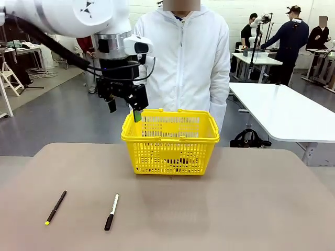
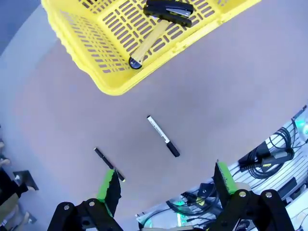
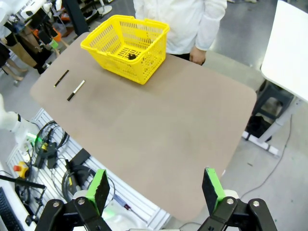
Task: Place the items the person wants into the basket.
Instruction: Pick up the item the person points to and place it in the Market Basket.
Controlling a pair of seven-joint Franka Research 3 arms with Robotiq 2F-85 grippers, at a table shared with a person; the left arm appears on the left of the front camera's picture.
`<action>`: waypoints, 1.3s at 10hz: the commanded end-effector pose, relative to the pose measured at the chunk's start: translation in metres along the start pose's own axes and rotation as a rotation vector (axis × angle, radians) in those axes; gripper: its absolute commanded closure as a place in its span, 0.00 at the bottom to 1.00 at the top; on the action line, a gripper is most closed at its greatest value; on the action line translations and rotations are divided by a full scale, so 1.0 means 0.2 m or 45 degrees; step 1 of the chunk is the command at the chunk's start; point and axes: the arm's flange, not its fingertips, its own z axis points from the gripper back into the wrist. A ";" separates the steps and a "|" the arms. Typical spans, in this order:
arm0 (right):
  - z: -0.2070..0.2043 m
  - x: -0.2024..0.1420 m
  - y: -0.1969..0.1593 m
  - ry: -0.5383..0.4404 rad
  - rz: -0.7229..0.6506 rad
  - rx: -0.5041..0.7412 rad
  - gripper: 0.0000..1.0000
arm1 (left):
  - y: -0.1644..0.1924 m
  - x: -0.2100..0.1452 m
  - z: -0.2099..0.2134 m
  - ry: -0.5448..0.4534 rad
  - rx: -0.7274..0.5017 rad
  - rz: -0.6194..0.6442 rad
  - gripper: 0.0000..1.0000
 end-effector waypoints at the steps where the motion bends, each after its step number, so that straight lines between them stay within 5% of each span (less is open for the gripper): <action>1: -0.01 0.00 0.01 -0.013 0.017 0.031 0.00 | 0.05 -0.07 -0.03 -0.031 -0.043 0.013 0.00; 9: -0.01 0.00 0.01 -0.013 0.017 0.031 0.00 | 0.03 -0.02 -0.02 -0.004 0.000 0.014 0.00; 13: -0.01 0.00 0.01 -0.013 0.017 0.031 0.00 | 0.55 -0.62 0.43 -0.375 -0.469 -0.283 0.00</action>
